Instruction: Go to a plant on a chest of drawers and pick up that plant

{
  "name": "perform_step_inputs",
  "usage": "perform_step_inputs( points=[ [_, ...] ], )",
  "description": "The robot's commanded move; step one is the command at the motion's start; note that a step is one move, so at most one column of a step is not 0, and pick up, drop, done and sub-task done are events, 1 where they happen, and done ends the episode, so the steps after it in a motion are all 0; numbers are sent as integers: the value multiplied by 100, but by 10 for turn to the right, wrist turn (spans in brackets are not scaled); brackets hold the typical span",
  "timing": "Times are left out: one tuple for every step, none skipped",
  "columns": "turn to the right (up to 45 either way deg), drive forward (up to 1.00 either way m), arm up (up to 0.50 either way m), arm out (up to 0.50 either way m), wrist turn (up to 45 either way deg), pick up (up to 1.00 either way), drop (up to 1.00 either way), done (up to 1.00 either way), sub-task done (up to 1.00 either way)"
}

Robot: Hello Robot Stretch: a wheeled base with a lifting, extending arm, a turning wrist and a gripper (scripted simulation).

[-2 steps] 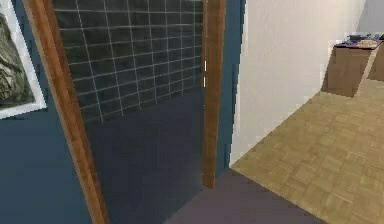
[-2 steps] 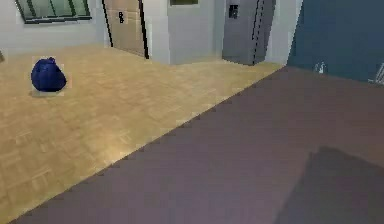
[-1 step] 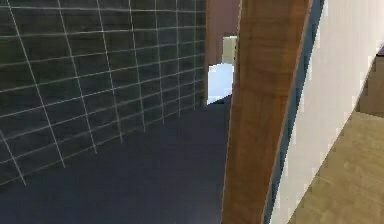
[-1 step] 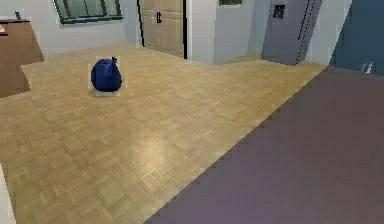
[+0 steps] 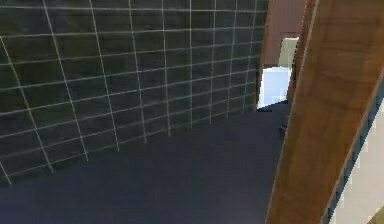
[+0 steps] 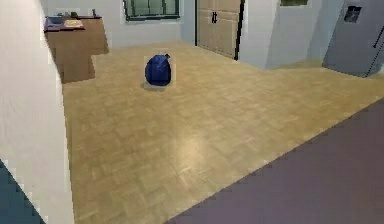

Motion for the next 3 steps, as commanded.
perform_step_inputs(
  points=[
    [0, 5, 0, 0, 0, 0, 0, 0, 0],
    [-300, 0, 0, 0, 0, 0, 0, 0, 0],
    [0, 60, 0, 0, 0, 0, 0, 0, 0]
  ],
)
